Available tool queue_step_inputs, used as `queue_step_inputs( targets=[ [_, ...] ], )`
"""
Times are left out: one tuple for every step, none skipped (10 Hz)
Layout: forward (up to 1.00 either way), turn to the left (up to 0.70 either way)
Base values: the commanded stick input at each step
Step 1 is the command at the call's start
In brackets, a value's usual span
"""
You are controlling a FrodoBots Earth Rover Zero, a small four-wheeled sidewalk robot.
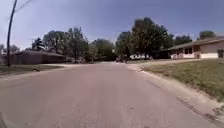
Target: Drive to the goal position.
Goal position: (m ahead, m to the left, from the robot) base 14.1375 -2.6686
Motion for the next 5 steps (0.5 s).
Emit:
queue_step_inputs(
  targets=[
    [0.7, 0.0],
    [0.7, 0.0],
    [0.7, 0.0],
    [0.7, 0.0],
    [0.7, 0.0]
  ],
)
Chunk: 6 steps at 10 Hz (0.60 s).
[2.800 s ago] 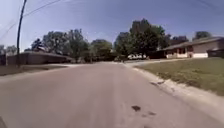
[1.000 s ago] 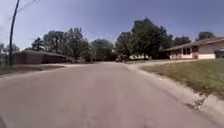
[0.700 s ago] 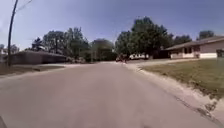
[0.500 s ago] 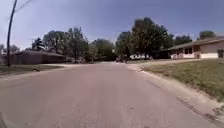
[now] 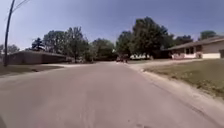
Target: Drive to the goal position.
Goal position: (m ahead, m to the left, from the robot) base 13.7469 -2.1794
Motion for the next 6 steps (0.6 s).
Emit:
queue_step_inputs(
  targets=[
    [0.7, 0.0],
    [0.7, 0.0],
    [0.7, 0.0],
    [0.7, 0.0],
    [0.7, 0.0],
    [0.7, 0.0]
  ],
)
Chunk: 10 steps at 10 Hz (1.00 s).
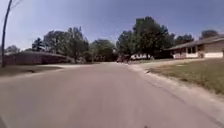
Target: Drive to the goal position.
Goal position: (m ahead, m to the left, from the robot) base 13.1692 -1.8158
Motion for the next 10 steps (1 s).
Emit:
queue_step_inputs(
  targets=[
    [0.7, 0.0],
    [0.7, 0.0],
    [0.7, 0.0],
    [0.7, 0.0],
    [0.7, -0.05],
    [0.7, -0.15],
    [0.7, -0.15],
    [0.7, -0.04],
    [0.7, 0.0],
    [0.7, 0.0]
  ],
)
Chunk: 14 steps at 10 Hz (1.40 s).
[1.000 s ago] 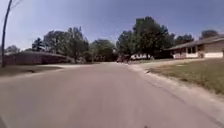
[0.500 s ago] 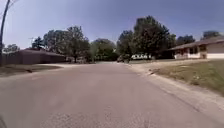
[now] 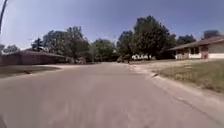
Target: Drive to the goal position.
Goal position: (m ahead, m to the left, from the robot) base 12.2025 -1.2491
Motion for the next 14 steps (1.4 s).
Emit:
queue_step_inputs(
  targets=[
    [0.7, 0.0],
    [0.7, 0.0],
    [0.7, 0.0],
    [0.7, 0.0],
    [0.7, 0.0],
    [0.7, 0.0],
    [0.7, 0.0],
    [0.7, 0.0],
    [0.7, 0.0],
    [0.7, 0.0],
    [0.7, 0.0],
    [0.7, 0.0],
    [0.7, 0.0],
    [0.7, 0.0]
  ],
)
